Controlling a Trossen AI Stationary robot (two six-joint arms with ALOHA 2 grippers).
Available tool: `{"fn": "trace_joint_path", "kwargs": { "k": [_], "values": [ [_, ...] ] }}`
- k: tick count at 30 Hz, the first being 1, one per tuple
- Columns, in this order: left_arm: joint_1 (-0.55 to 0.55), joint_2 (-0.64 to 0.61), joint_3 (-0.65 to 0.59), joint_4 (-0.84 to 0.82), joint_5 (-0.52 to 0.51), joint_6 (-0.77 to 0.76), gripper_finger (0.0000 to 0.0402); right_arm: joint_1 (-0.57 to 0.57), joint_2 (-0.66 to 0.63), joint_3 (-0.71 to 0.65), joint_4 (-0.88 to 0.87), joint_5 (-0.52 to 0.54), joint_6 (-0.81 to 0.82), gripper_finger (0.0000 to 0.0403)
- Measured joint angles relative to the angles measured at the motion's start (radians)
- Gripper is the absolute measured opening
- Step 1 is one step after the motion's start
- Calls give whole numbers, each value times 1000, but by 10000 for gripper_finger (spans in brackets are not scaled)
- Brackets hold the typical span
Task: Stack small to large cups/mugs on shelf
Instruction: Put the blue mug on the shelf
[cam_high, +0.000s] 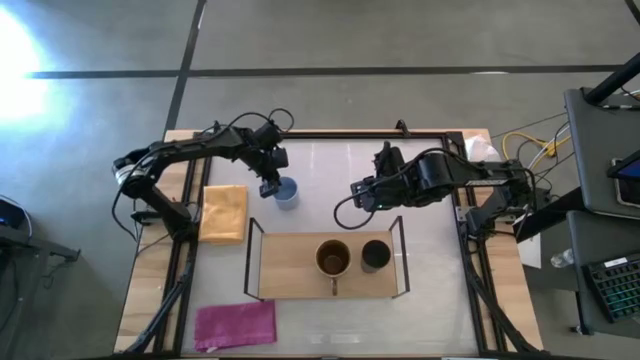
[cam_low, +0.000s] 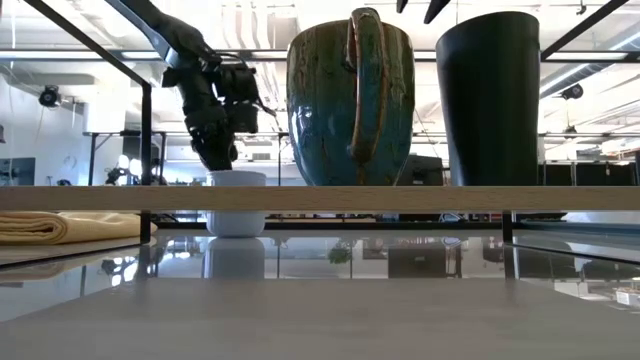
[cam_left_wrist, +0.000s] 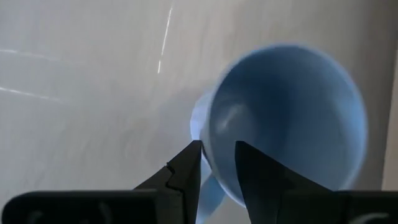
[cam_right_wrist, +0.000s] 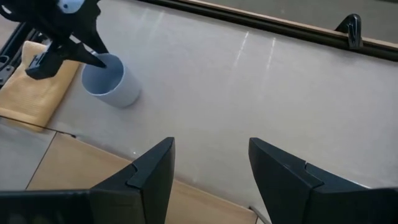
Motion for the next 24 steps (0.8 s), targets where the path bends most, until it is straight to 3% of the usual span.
{"fn": "trace_joint_path", "kwargs": {
  "k": [8, 17, 24],
  "values": [
    [-1, 11, -7, 18, -36, -37, 81, 0, 0, 0, 0, 0, -9, 199],
    [-8, 8, -15, 17, -52, -53, 7, 0, 0, 0, 0, 0, -24, 198],
    [-10, 8, -2, 18, -69, -136, 2, 0, 0, 0, 0, 0, -27, 198]
  ]
}}
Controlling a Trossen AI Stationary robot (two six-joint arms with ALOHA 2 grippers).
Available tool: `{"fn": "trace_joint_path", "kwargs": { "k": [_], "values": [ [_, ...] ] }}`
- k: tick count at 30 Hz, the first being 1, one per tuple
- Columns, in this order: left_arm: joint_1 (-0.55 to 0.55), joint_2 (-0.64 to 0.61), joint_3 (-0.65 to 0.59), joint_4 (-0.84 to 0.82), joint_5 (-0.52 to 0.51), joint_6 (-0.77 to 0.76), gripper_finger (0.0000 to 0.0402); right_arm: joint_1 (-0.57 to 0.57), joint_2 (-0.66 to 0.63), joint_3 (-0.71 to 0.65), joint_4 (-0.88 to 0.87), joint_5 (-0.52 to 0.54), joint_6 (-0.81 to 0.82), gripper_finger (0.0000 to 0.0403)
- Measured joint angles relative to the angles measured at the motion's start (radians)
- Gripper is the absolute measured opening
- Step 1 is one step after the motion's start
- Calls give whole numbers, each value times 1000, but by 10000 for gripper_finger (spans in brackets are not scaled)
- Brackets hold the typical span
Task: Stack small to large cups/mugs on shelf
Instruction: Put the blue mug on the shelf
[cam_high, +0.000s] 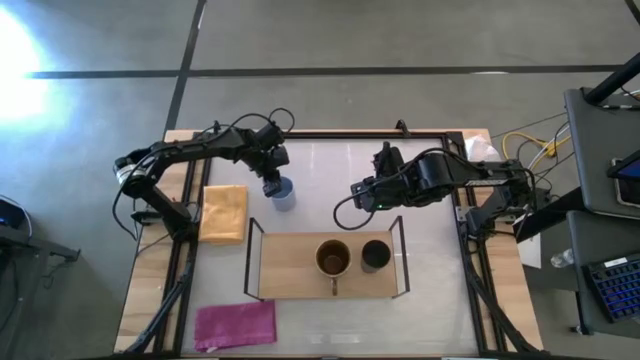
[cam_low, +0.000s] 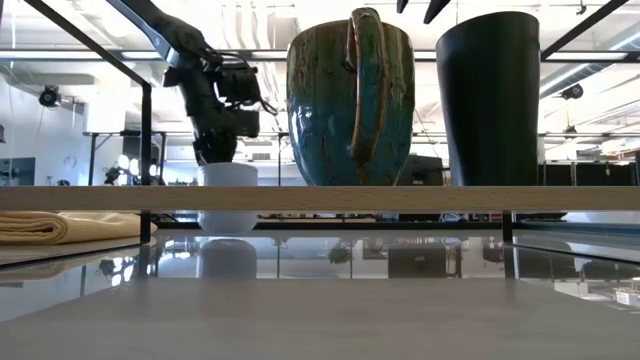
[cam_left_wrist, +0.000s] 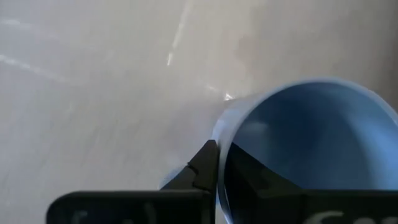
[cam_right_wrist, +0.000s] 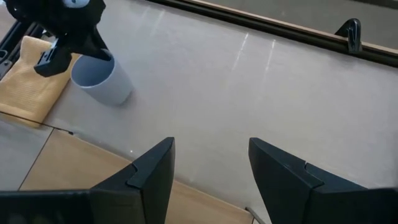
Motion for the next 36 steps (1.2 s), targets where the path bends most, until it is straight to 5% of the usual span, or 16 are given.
{"fn": "trace_joint_path", "kwargs": {
  "k": [9, 14, 21, 36],
  "values": [
    [0, -1, 34, -53, -221, -300, 1, -1, 0, 0, 0, -2, 35, 198],
    [2, -1, 36, -53, -250, -466, 1, -3, 0, -8, 0, 0, 76, 198],
    [1, 0, 36, -72, -250, -512, 7, -2, 0, -25, 0, -7, 79, 198],
    [-23, -102, 35, -62, -252, -469, 116, -2, 0, -29, 0, -9, 71, 198]
  ]
}}
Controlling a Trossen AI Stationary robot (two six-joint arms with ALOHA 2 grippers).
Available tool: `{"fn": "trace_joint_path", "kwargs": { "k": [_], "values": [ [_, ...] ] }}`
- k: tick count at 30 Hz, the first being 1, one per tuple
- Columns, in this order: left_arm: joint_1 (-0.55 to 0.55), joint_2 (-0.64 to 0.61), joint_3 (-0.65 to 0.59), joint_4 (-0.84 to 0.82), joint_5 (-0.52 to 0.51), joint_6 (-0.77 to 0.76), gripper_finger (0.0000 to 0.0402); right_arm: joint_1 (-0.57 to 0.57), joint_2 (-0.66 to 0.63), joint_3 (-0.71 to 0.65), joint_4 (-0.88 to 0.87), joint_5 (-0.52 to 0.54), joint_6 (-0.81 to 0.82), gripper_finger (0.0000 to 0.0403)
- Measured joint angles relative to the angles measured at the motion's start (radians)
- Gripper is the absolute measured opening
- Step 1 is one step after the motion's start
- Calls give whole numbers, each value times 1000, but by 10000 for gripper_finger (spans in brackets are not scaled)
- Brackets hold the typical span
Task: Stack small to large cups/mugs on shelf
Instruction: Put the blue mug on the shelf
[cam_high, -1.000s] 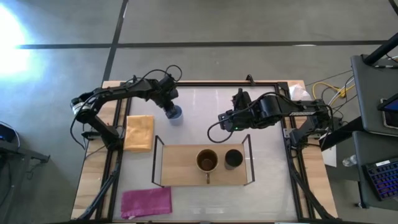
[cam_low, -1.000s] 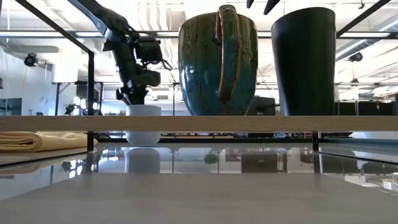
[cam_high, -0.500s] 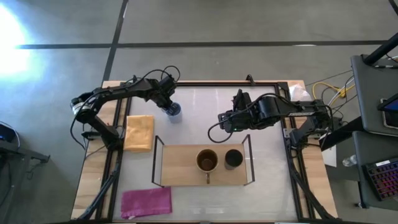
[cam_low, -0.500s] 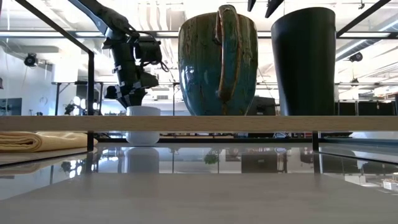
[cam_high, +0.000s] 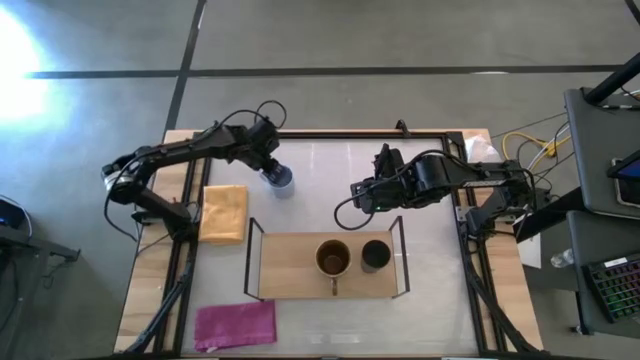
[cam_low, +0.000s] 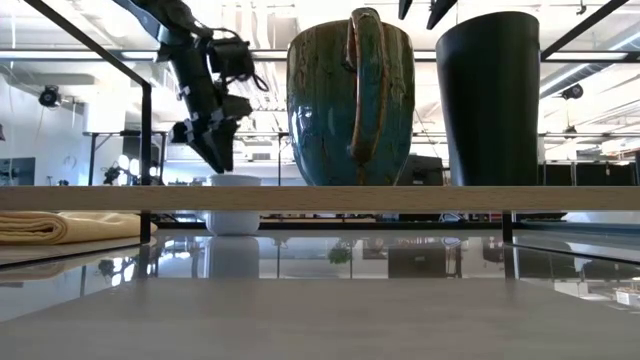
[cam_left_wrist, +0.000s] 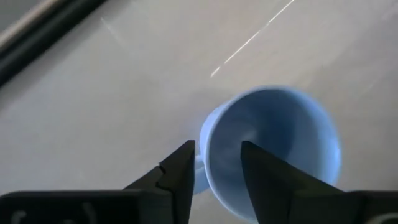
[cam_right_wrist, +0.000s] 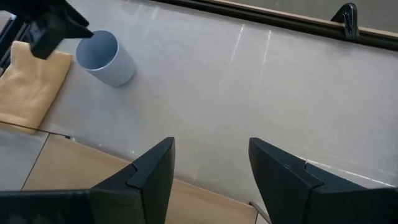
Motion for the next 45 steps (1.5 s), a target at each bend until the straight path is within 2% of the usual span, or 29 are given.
{"fn": "trace_joint_path", "kwargs": {
  "k": [7, 11, 13, 16, 22, 29, 34, 38, 45],
  "values": [
    [1, -99, 0, -8, -12, 64, 125, 0, 0, 0, 0, -2, -9, 199],
    [17, -91, -6, -38, -106, 113, 125, 0, 0, 0, 0, -18, -18, 198],
    [36, -66, -25, -33, -104, 117, 124, 0, 0, 0, 0, -20, -19, 198],
    [50, -24, -61, -33, -67, 133, 111, 0, 0, 0, 0, -26, -19, 198],
    [50, 18, -102, -1, -59, 160, 63, 0, 0, -2, 13, -81, -5, 193],
    [50, -23, -112, 22, -60, 160, 37, -38, 33, -13, 146, -152, -73, 141],
    [53, -30, -113, 109, -62, 161, 36, -104, 60, -59, 283, -243, -187, 76],
    [60, -7, -111, 191, 5, 164, 36, -165, 82, -98, 405, -343, -270, 19],
    [81, 55, -116, 217, 38, 161, 36, -224, 121, -180, 640, -533, -318, 11]
  ]
}}
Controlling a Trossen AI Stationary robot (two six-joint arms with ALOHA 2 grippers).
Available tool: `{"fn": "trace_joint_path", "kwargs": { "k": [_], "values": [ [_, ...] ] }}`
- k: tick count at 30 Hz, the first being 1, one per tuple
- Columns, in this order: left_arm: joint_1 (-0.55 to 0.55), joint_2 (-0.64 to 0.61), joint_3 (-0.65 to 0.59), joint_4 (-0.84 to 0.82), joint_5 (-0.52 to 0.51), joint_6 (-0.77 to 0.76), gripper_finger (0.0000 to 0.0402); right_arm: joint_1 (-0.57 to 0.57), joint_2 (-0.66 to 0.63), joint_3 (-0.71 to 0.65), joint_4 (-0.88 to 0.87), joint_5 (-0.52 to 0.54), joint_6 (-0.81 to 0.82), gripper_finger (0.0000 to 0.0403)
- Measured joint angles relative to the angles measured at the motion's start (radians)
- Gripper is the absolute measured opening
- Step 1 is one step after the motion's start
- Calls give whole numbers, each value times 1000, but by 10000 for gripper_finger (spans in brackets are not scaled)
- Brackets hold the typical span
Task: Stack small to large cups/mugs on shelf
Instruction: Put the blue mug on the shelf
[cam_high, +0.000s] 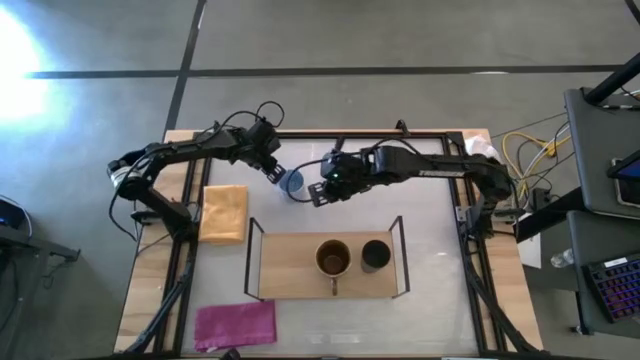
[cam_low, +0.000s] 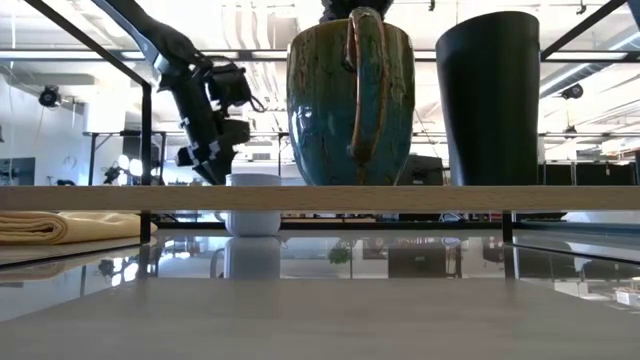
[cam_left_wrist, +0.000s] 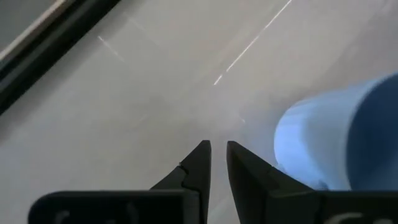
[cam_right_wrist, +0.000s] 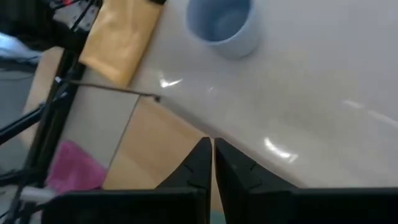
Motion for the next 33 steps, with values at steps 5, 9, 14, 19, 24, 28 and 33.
{"fn": "trace_joint_path", "kwargs": {
  "k": [5, 9, 14, 19, 24, 28, 33],
  "values": [
    [12, 23, 0, -7, 76, -1, 36, 0, 28, -46, 105, -78, 4, 11],
    [12, 20, -2, -9, 126, -1, 36, 0, 42, -52, 99, -87, 3, 11],
    [11, 15, -22, -56, 127, -1, 36, -12, 40, -58, 98, -76, -7, 11],
    [5, 11, -63, -101, 137, -5, 36, -28, 37, -58, 101, -68, -24, 11],
    [-19, -5, -118, -88, 188, -29, 36, -44, 38, -63, 99, -67, -42, 11],
    [-51, -29, -135, -65, 192, -35, 36, -51, 38, -67, 100, -64, -51, 11],
    [-85, -85, -149, 9, 298, -56, 36, -59, 38, -75, 100, -60, -65, 11]
  ]
}}
